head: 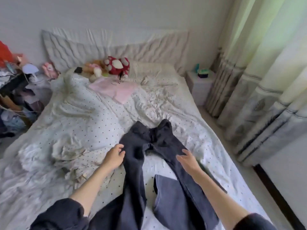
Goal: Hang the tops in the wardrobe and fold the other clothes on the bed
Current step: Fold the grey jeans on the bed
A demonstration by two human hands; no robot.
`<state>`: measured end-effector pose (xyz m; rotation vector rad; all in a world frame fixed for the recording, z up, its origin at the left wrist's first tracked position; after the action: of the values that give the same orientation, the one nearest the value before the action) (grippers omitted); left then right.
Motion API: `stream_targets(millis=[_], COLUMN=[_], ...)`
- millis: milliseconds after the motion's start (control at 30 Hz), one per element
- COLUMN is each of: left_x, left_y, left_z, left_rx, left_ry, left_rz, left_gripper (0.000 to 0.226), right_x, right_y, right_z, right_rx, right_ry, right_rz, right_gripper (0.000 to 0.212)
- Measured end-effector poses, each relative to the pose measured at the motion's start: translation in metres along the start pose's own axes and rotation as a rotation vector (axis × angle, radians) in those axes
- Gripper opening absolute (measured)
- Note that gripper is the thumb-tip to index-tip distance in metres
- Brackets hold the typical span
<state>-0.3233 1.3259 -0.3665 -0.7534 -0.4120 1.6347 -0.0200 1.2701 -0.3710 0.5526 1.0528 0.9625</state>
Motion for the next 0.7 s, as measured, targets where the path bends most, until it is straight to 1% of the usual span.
stream_targets(millis=[100, 200, 300, 367, 433, 467, 500, 567, 600, 633, 667, 700], left_x=[-0.047, -0.093, -0.125, -0.134, -0.129, -0.125, -0.118, -0.105, -0.101, -0.101, -0.104, -0.110], left_y=[0.080, 0.147, 0.190, 0.203, 0.205, 0.207, 0.212, 0.227, 0.229, 0.230, 0.229, 0.225], left_z=[-0.060, -0.090, -0.110, -0.111, -0.103, -0.101, -0.098, -0.099, -0.100, -0.101, -0.103, -0.104], left_rx=[0.071, 0.129, 0.261, 0.406, 0.477, 0.437, 0.357, 0.216, 0.230, 0.282, 0.330, 0.338], left_ry=[0.177, 0.311, 0.404, 0.371, 0.283, 0.264, 0.274, 0.341, 0.374, 0.393, 0.383, 0.353], left_rz=[0.108, 0.200, 0.196, 0.135, 0.056, 0.050, 0.081, 0.186, 0.198, 0.180, 0.156, 0.136], left_gripper=[0.039, 0.050, 0.060, 0.063, 0.062, 0.061, 0.061, 0.062, 0.058, 0.048, 0.034, 0.026], right_x=[-0.020, -0.042, -0.061, -0.070, -0.074, -0.074, -0.074, -0.073, -0.071, -0.071, -0.070, -0.068], right_y=[-0.074, -0.112, -0.126, -0.128, -0.128, -0.131, -0.133, -0.138, -0.140, -0.139, -0.139, -0.137], right_z=[-0.055, -0.107, -0.148, -0.169, -0.182, -0.187, -0.192, -0.201, -0.207, -0.213, -0.218, -0.222], right_rx=[-0.040, -0.142, -0.209, -0.226, -0.200, -0.186, -0.179, -0.229, -0.286, -0.341, -0.369, -0.365], right_ry=[0.068, 0.159, 0.170, 0.155, 0.109, 0.073, 0.038, 0.011, 0.018, 0.033, 0.050, 0.065], right_rz=[-0.104, -0.131, -0.109, -0.082, -0.074, -0.091, -0.113, -0.128, -0.116, -0.103, -0.087, -0.068], right_gripper=[0.051, 0.039, 0.037, 0.036, 0.038, 0.041, 0.044, 0.045, 0.043, 0.040, 0.036, 0.031])
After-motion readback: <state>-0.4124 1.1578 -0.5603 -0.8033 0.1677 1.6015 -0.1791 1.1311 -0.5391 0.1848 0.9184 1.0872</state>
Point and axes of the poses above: each hand's wrist, its own x-axis towards the middle knuckle, its own z-axis out of the back of the hand, y = z × x, the point moved 8 cm from there along x, towards the middle knuckle, and after that the axes turned 1 degree about x, right-handed, at the moved point
